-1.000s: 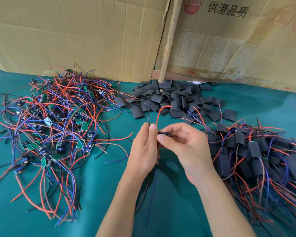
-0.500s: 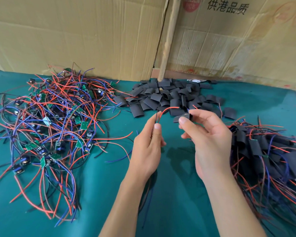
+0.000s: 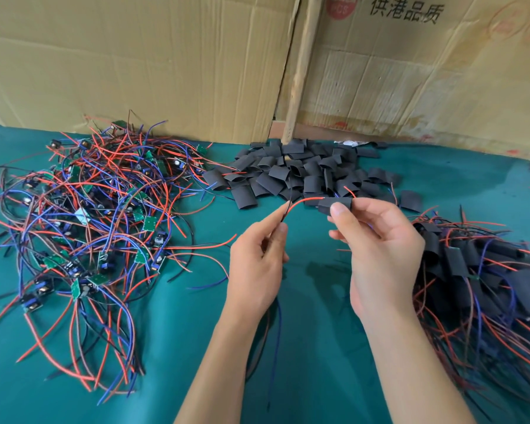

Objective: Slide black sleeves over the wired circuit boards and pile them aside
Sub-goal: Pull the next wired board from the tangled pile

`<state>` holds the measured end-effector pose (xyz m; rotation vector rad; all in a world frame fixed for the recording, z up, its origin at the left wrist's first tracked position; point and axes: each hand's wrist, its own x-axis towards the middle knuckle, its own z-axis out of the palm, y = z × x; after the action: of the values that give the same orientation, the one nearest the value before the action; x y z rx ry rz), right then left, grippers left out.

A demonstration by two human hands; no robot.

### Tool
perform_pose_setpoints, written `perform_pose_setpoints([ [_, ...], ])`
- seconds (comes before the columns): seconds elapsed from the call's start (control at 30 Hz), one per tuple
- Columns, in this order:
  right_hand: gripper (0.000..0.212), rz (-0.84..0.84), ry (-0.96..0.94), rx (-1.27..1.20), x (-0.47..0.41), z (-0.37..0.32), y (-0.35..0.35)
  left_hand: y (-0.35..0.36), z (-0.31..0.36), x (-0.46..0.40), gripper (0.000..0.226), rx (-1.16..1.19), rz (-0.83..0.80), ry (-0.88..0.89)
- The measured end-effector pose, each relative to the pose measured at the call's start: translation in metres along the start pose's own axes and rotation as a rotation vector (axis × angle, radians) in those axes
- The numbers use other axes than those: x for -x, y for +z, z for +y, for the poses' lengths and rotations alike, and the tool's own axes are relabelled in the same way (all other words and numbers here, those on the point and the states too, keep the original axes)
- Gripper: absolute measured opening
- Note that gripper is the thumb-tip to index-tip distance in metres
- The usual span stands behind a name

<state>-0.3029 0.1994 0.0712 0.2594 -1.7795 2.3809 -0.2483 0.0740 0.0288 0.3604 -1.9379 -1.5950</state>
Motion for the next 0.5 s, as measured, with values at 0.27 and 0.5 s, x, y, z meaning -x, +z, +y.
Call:
perform_pose_setpoints([
  [0.27, 0.016, 0.072, -0.029, -0.007, 0.0015, 0.0068, 0.0031, 0.0008, -0.0013, 0.0003, 0.039, -0.003, 0.020, -0.020],
  [0.5, 0.015, 0.014, 0.015, 0.006, 0.0037, 0.0061, 0.0051, 0.0008, -0.0021, -0.0006, 0.050, 0.006, 0.020, 0.007],
])
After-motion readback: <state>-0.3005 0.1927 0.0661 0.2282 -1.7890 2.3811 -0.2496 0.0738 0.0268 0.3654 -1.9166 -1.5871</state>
